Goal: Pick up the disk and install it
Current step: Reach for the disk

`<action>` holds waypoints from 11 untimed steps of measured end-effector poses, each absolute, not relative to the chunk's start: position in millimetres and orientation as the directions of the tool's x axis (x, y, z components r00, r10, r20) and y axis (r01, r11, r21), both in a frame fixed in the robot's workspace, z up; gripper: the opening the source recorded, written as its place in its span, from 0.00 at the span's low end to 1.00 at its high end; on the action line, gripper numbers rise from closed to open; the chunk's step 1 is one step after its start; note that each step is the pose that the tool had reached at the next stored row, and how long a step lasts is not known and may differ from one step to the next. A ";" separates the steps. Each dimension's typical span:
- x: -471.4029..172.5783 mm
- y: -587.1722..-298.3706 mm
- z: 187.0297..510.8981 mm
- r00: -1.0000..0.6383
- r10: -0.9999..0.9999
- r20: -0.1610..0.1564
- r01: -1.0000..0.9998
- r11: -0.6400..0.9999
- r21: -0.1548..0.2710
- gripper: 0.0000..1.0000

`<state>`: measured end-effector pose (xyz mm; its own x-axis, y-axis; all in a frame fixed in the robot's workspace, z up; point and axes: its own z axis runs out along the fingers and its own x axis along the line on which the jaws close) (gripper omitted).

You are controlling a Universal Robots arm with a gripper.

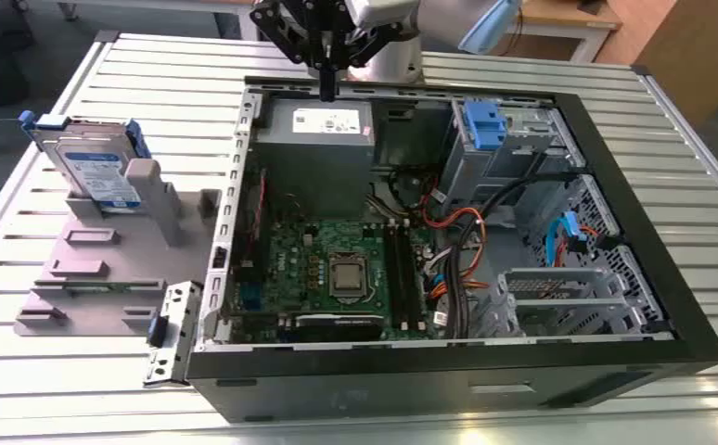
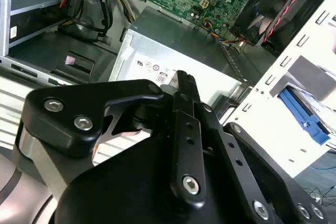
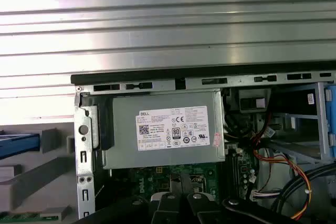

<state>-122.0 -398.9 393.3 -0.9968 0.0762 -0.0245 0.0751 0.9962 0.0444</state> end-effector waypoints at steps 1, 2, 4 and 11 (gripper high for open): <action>-122.0 -398.9 393.3 -0.997 0.076 -0.024 0.075 0.996 0.044 0.11; -122.0 -398.9 393.3 -0.997 0.076 -0.024 0.075 0.996 0.044 0.11; -122.0 -398.9 393.3 -0.997 0.076 -0.024 0.075 0.996 0.044 0.11; -124.3 -399.0 393.2 -0.997 0.076 -0.025 0.075 0.996 0.044 0.11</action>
<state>-124.3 -399.0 393.2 -0.9968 0.0762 -0.0245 0.0751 0.9962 0.0445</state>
